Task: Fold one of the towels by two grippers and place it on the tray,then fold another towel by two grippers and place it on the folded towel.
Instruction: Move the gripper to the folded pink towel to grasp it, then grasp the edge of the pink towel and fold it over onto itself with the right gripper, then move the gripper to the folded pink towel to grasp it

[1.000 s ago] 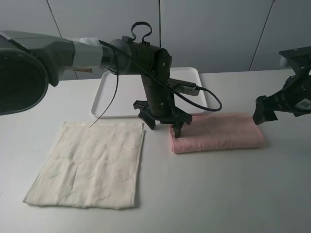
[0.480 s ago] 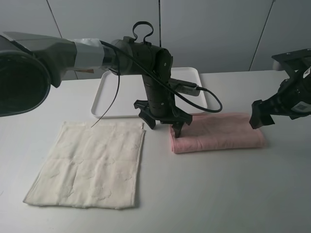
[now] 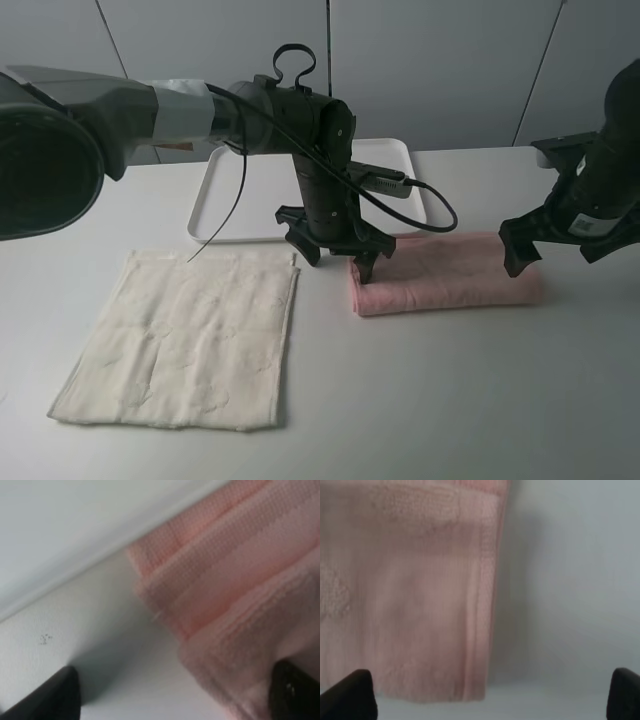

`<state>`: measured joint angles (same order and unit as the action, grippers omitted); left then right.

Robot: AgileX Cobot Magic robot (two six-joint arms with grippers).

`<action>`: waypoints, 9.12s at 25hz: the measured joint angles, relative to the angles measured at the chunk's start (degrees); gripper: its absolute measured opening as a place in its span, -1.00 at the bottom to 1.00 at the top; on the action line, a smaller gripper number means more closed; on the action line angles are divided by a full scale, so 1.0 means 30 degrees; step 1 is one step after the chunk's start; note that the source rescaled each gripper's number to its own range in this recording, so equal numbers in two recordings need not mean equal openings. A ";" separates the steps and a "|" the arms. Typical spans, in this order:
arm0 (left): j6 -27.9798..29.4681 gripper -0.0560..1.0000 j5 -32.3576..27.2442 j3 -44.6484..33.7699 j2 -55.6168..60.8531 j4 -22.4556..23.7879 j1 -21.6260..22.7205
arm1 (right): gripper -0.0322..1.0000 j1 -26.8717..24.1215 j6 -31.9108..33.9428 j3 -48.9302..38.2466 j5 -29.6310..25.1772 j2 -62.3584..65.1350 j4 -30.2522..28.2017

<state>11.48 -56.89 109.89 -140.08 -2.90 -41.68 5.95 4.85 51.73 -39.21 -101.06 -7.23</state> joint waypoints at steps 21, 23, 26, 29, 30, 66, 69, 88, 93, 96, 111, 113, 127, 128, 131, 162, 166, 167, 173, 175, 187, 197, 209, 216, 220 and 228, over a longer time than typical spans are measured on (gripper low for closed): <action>-0.0585 0.95 -0.0070 0.0000 0.0000 0.0000 0.0000 | 0.76 0.0000 -0.0295 0.2114 0.0076 -0.4125 0.0381; -0.0634 0.95 -0.0070 0.0000 0.0000 0.0000 0.0000 | 0.64 0.0037 -0.0331 0.2114 0.0076 -0.4143 0.0682; -0.0680 0.95 -0.0070 0.0000 0.0000 0.0000 0.0000 | 0.31 0.0125 -0.0331 0.2114 0.0076 -0.4174 0.0953; -0.0719 0.95 -0.0070 0.0000 0.0000 0.0000 0.0000 | 0.13 0.0125 -0.0331 0.2068 0.0314 -0.4174 0.1188; -0.0719 0.95 -0.0070 0.0000 0.0000 0.0000 0.0000 | 0.12 0.0125 -0.0331 0.1904 0.0566 -0.4174 0.1188; -0.0868 0.95 -0.0189 0.0000 -0.0072 0.0000 0.0000 | -0.86 0.0205 -0.2167 0.0789 -0.1275 -0.1290 0.4841; -0.0868 0.95 -0.0396 0.0000 -0.0072 0.0012 0.0000 | -0.86 0.0205 -0.2872 0.0789 -0.1892 -0.0601 0.6176; -0.0868 0.95 -0.0632 0.0000 -0.0072 0.0012 0.0000 | -0.86 0.0135 -0.9015 0.0259 -0.2392 -0.0443 1.7296; -0.0868 0.95 -0.0632 0.0000 -0.0072 0.0012 0.0000 | -0.86 0.0135 -1.1172 -0.0985 -0.1254 -0.0443 2.0258; -0.0868 0.95 -0.0632 0.0000 -0.0072 0.0012 0.0000 | -0.86 0.0135 -1.2941 -0.1474 -0.0742 -0.0443 2.2250; -0.0868 0.95 -0.0632 0.0000 -0.0072 0.0012 0.0000 | -0.86 0.0135 -1.9971 -0.2829 -0.1234 -0.2123 3.0178; -0.0868 0.95 -0.0632 0.0000 -0.0072 0.0012 0.0000 | -0.86 0.0135 -2.0272 -0.2953 -0.1234 -0.2204 3.0296; -0.1675 0.95 -0.1661 -0.0034 0.2081 -0.0234 0.0951 | -0.86 0.0135 -2.0915 -0.2993 -0.1348 -0.2202 3.1241; -0.1712 0.95 -0.1709 -0.0034 0.2232 -0.0234 0.0995 | -0.86 0.0135 -2.1037 -0.2993 -0.1348 -0.2202 3.1338; -0.1820 0.95 -0.1891 -0.0034 0.2830 -0.0336 0.1197 | -0.72 0.0135 -2.1595 -0.2993 -0.1565 -0.2202 3.1664; -0.2311 0.95 -0.4134 0.1673 0.3944 0.0342 0.2970 | 0.55 0.2225 -2.4046 -0.2993 -0.4735 -0.2234 3.2544; -0.2387 0.95 -0.4239 0.1673 0.3944 0.0665 0.3242 | 0.55 0.2225 -2.3896 -0.3026 -0.4730 -0.1276 3.2495; -0.2387 0.95 -0.4277 0.1673 0.3944 0.0966 0.3242 | 0.55 0.2225 -2.3736 -0.3026 -0.4303 -0.0997 3.2382; -0.2809 0.95 -0.4277 0.1673 0.4022 0.1186 0.3407 | 0.75 0.2225 -2.1408 -0.3026 -0.0449 0.0593 2.9986; -0.3099 0.95 -0.4277 0.1673 0.4136 0.1186 0.3454 | 0.94 0.2225 -2.0807 -0.3026 0.0818 0.0821 2.9184; -0.5683 0.95 -0.4310 0.1673 0.5572 -0.1282 0.5032 | 1.00 0.2225 -1.2712 -0.0764 0.3010 0.0702 1.9576; -0.6334 0.95 -0.4283 -0.2348 0.8405 -0.1382 0.6100 | 1.00 0.1415 -0.9900 0.2547 0.0370 -0.2503 1.6634; -0.6671 0.95 -0.3722 -0.6032 0.9801 -0.1736 0.6633 | 0.69 -0.0440 -1.0100 0.2654 -0.1464 -0.4153 1.5695; -0.6785 0.95 -0.3546 -0.6113 0.9814 -0.2027 0.6633 | 0.66 0.0976 -1.0235 0.2667 -0.0966 -0.4466 1.6110; -0.6823 0.95 -0.3546 -0.6113 0.9814 -0.2027 0.6633 | 0.66 0.1338 -1.0235 0.2699 -0.0709 -0.4466 1.6644; -0.6859 0.95 -0.3546 -0.6113 0.9814 -0.2027 0.6633 | 0.61 0.1365 -1.0273 0.2699 -0.0506 -0.4618 1.7293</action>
<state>-9.09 -67.52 91.55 -110.64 -8.98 -21.78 10.04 -25.97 59.83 -40.72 -114.91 44.65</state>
